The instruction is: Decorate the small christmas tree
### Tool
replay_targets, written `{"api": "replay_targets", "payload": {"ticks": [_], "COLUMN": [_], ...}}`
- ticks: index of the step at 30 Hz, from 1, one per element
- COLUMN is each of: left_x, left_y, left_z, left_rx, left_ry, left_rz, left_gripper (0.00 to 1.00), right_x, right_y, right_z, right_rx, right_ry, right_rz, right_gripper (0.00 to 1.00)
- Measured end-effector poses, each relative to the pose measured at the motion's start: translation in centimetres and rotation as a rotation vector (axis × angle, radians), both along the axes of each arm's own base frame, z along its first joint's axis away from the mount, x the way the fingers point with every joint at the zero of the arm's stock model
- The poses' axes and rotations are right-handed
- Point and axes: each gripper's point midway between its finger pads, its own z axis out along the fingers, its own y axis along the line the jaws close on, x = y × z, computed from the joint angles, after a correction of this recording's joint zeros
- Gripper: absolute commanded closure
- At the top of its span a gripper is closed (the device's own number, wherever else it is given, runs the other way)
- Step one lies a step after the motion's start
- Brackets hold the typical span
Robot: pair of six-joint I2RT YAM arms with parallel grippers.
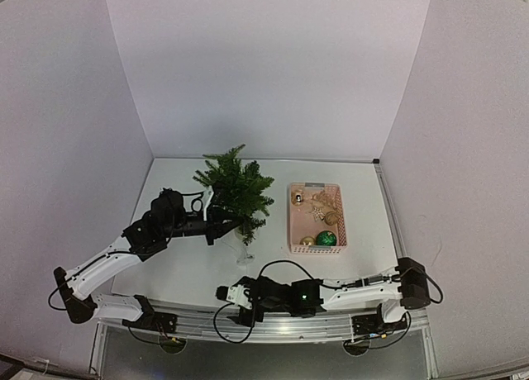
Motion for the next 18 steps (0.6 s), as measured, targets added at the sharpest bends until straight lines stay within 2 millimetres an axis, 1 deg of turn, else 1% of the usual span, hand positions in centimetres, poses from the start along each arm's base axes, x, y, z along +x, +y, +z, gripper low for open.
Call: {"api": "replay_targets", "payload": {"ticks": [1,3,6,9,14,16,18], "left_x": [0.0,0.0,0.0,0.0,0.2,0.3,0.4], "left_y": [0.0,0.0,0.0,0.0,0.1,0.2,0.2], "left_z": [0.0,-0.1,-0.1,-0.1,-0.1,-0.1,-0.1], "left_rx": [0.001,0.001,0.002,0.002,0.003,0.003,0.003], "left_ry": [0.001,0.001,-0.002,-0.003,-0.003,-0.003,-0.002], "left_rz": [-0.001,-0.002,-0.003,-0.001,0.004,0.006,0.008], "left_gripper": [1.00,1.00,1.00,1.00,1.00,1.00,1.00], "right_x": [-0.5,-0.7,0.0,0.8,2.1,2.5,3.2], "right_y": [0.5,1.2,1.6,2.1,2.7,3.1,3.3], "right_z": [-0.2,-0.6,-1.7,-4.0,-9.5,-11.0,-11.7], "right_rx": [-0.034,-0.084,-0.168,-0.272,-0.453,-0.494,-0.525], "right_ry": [-0.060,-0.169,-0.331,-0.477,-0.636,-0.669,-0.694], "right_rz": [0.046,0.116,0.203,0.297,0.450,0.489,0.508], "right_gripper": [0.07,0.05,0.04,0.07,0.11,0.16,0.21]}}
